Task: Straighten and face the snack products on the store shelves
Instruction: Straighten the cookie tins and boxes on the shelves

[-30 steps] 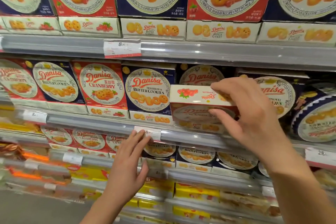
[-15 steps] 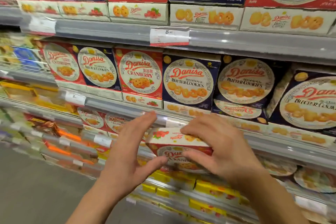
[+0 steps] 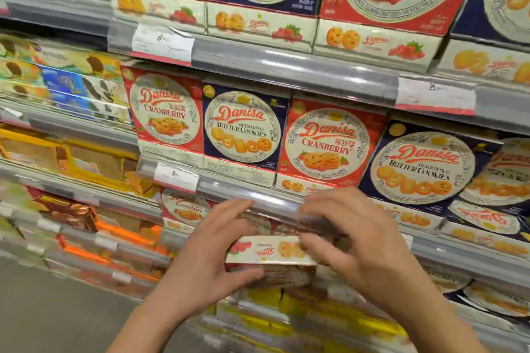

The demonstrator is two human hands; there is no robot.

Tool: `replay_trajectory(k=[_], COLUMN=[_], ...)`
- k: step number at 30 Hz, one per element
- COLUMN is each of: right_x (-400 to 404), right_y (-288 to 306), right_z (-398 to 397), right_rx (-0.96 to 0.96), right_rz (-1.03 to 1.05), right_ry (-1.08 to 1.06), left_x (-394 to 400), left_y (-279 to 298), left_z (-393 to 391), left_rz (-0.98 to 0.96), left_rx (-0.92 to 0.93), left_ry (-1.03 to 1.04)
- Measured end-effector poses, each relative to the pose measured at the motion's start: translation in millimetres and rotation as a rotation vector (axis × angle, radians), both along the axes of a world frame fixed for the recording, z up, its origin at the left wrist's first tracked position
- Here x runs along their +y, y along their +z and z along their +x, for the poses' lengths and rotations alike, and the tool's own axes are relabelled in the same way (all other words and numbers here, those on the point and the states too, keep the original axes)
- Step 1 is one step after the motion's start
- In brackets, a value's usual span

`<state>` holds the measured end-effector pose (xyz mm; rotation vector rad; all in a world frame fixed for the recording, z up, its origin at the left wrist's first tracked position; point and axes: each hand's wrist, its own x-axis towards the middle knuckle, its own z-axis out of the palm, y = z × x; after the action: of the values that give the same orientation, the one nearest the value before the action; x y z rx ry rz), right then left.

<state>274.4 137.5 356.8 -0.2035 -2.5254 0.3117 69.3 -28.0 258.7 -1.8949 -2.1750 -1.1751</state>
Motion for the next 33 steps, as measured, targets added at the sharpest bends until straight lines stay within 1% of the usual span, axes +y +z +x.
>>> replay_trajectory(k=[5,8,9,13,15,16,18,20,21,24,26,30,33], right_x=[-6.7,-9.9,-11.0,-14.7,-15.5,-15.2,-14.4,-13.6,-13.9,-18.0,-21.4,-24.5,-24.2], right_y=[35.3,43.8,43.6,39.3,40.1,40.5,40.3,38.9,37.8,33.8,31.9,32.1,33.6], right_z=[-56.7,-82.2,-90.3,-114.7,-124.4,-129.7,-140.6,-148.4,-150.4,-149.6,-146.6,-141.9,-135.4], right_rx=[0.105,0.100,0.100,0.126,0.133,0.124,0.100,0.131,0.173,0.316,0.355,0.325,0.294], right_rz=[0.258,0.337,0.355,0.410,0.421,0.420,0.424,0.434,0.436,0.467,0.481,0.464,0.436], right_ry=[-0.154,-0.242,-0.273,-0.370,-0.432,-0.469,-0.538,-0.566,-0.566,-0.546,-0.533,-0.466,-0.400], left_x=[-7.8,-6.3,-6.2,-2.4,-2.9,-3.5,-6.3,-8.5,-9.2,-10.0,-9.8,-7.2,-10.3], left_y=[-5.0,-5.3,-6.0,-13.5,-14.8,-14.7,-8.2,-0.1,2.2,3.6,5.3,9.4,12.2], left_z=[-62.1,-82.0,-85.9,-93.2,-95.5,-96.5,-96.1,-93.7,-92.5,-89.1,-86.9,-83.5,-79.2], left_rz=[-0.068,-0.113,-0.122,-0.230,-0.259,-0.251,-0.217,-0.256,-0.287,-0.346,-0.378,-0.407,-0.349], left_rx=[0.008,0.046,0.071,0.305,0.336,0.320,0.232,0.123,0.102,0.097,0.106,0.114,0.032], left_ry=[0.014,0.014,0.021,0.061,0.039,0.027,0.011,0.024,0.027,0.040,0.050,0.069,0.069])
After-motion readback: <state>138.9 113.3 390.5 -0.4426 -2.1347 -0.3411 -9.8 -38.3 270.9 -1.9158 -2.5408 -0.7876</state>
